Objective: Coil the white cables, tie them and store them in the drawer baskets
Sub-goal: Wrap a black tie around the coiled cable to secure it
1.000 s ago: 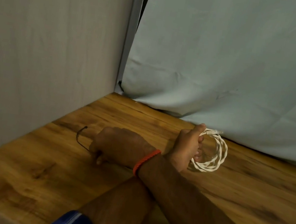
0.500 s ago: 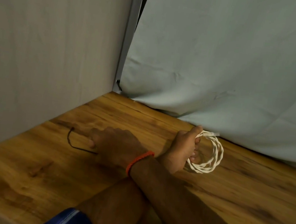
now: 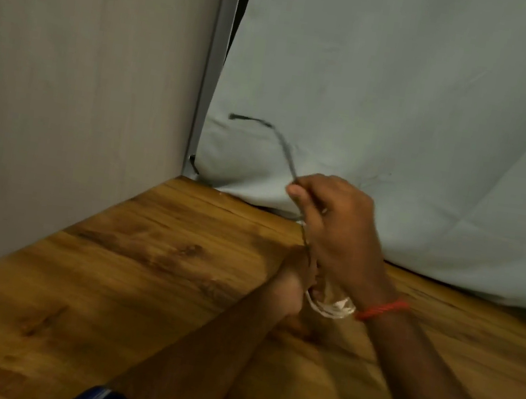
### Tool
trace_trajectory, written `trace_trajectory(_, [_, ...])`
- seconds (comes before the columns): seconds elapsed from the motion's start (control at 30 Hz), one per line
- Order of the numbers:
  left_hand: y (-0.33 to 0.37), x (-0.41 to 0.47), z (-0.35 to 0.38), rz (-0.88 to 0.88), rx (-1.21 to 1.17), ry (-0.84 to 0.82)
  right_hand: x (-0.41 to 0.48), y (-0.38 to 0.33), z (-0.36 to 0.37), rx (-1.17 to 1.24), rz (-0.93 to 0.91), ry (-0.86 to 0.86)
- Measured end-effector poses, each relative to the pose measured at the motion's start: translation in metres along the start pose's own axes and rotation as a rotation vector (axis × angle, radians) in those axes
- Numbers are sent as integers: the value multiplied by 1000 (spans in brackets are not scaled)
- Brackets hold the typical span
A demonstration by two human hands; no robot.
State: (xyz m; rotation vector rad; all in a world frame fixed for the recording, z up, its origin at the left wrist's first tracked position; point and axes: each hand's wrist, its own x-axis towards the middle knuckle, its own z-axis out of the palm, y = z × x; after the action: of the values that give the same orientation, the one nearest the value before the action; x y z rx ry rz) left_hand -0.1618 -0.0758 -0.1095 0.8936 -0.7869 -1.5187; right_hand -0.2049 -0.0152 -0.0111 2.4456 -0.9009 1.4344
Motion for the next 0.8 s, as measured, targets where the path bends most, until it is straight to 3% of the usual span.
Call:
trace_trajectory(0.13, [-1, -5, 1, -33, -11, -18, -24, 41, -55, 333, 336, 183])
trace_trajectory(0.3, [-2, -2, -3, -34, 14, 14, -56, 74, -75, 477, 458, 338])
trace_trajectory(0.67, [1, 0, -5, 26, 0, -6, -85, 81, -40, 410, 295, -57])
trace_trajectory(0.8, [-3, 0, -6, 30, 41, -10, -93, 88, -26, 371, 290, -87])
